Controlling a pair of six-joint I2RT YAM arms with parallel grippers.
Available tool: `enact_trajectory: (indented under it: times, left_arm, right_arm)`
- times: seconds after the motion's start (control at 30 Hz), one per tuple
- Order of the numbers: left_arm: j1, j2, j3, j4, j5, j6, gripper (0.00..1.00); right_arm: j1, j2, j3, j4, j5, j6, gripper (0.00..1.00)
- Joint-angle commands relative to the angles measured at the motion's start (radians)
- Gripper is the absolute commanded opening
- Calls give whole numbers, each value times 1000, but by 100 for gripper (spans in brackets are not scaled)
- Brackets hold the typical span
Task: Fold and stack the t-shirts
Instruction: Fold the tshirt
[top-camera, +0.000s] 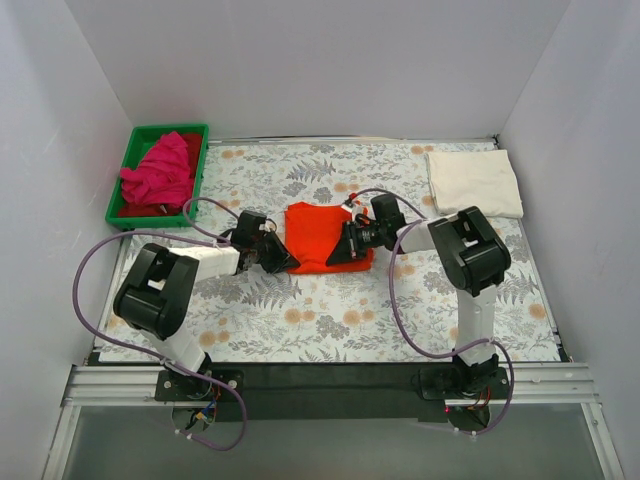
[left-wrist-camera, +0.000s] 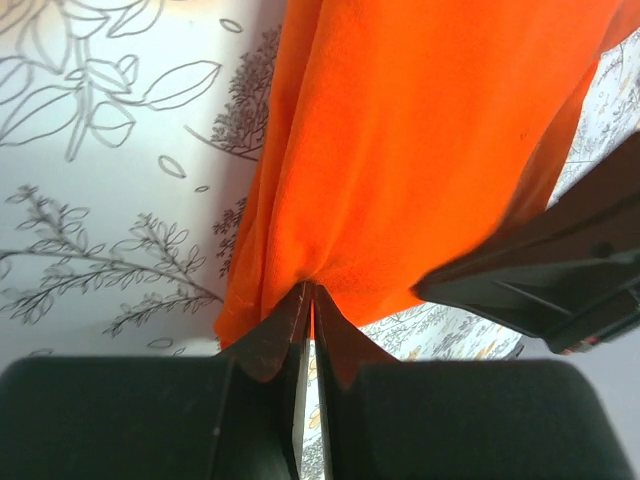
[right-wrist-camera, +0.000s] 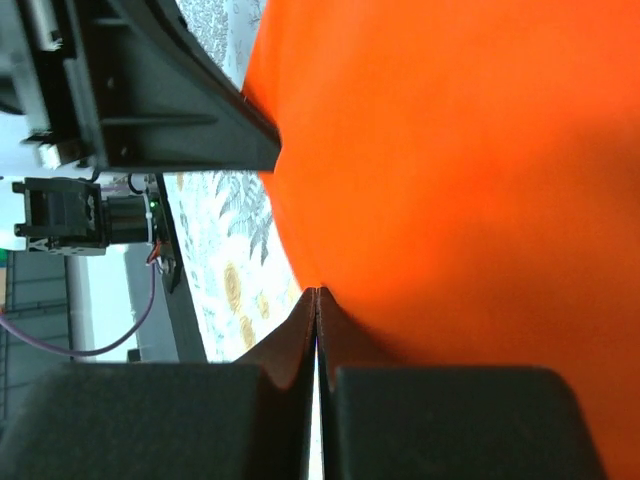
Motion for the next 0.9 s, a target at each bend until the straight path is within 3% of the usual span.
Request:
enact_trajectory:
  times: [0.0, 0.13, 0.43, 0.63, 0.73, 0.77, 0.87]
  left_arm:
    - [16, -52, -20, -70, -82, 27, 8]
    - [16, -58, -18, -84, -96, 32, 8]
    - [16, -43, -25, -89, -105, 27, 8]
    - [13, -148, 17, -156, -114, 66, 14]
    - [-4, -226, 75, -219, -165, 135, 28]
    - [-16, -242, 99, -239, -204, 158, 38]
    - [-91, -277, 178, -300, -296, 253, 54]
  right_arm:
    - [-41, -122, -49, -15, 18, -35, 1]
    - [-93, -166, -127, -15, 18, -58, 1]
    - [-209, -85, -221, 27, 28, -115, 1]
    - [-207, -215, -236, 15, 45, -80, 1]
    - [-213, -362, -241, -54, 114, -67, 7]
    - [-212, -392, -238, -130, 164, -87, 9]
    - [-213, -490, -193, -299, 322, -136, 19]
